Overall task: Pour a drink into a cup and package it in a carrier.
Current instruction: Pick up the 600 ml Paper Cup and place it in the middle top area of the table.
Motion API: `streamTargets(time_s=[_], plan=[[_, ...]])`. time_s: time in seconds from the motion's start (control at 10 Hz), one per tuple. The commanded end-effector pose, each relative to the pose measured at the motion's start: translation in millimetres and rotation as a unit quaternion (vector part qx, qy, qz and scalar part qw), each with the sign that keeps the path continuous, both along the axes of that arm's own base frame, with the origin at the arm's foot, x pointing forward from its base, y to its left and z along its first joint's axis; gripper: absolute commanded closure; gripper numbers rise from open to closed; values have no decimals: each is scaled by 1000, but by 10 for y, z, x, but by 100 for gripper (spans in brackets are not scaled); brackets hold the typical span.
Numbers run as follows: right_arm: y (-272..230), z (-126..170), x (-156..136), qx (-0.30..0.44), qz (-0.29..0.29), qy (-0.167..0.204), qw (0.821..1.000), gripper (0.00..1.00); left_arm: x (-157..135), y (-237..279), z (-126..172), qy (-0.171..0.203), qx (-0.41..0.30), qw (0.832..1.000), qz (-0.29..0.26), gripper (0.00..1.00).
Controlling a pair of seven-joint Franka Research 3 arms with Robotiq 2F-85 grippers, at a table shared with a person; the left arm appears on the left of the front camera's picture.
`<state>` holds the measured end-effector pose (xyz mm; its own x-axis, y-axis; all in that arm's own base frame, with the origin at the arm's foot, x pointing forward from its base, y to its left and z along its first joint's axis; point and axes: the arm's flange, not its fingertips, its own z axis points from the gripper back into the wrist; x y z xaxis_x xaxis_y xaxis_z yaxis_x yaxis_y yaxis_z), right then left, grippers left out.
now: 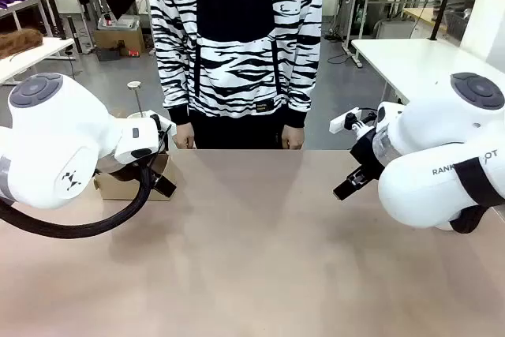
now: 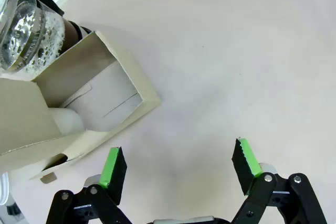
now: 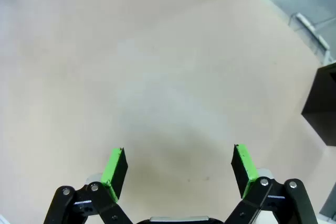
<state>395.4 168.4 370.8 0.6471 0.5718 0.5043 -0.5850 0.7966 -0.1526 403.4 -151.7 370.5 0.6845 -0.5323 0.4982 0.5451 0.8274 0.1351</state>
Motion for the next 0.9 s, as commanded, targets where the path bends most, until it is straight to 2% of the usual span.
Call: streamTargets(time_s=[0.0,0.7,0.8], plan=[[0,1,0,0,0,0,1000,0,0,0,0,0,0,1000,0,0],[1,0,0,0,0,0,1000,0,0,0,0,0,0,1000,0,0],[14,268,90,-19,-2,-19,1000,0,0,0,0,0,0,1000,0,0]])
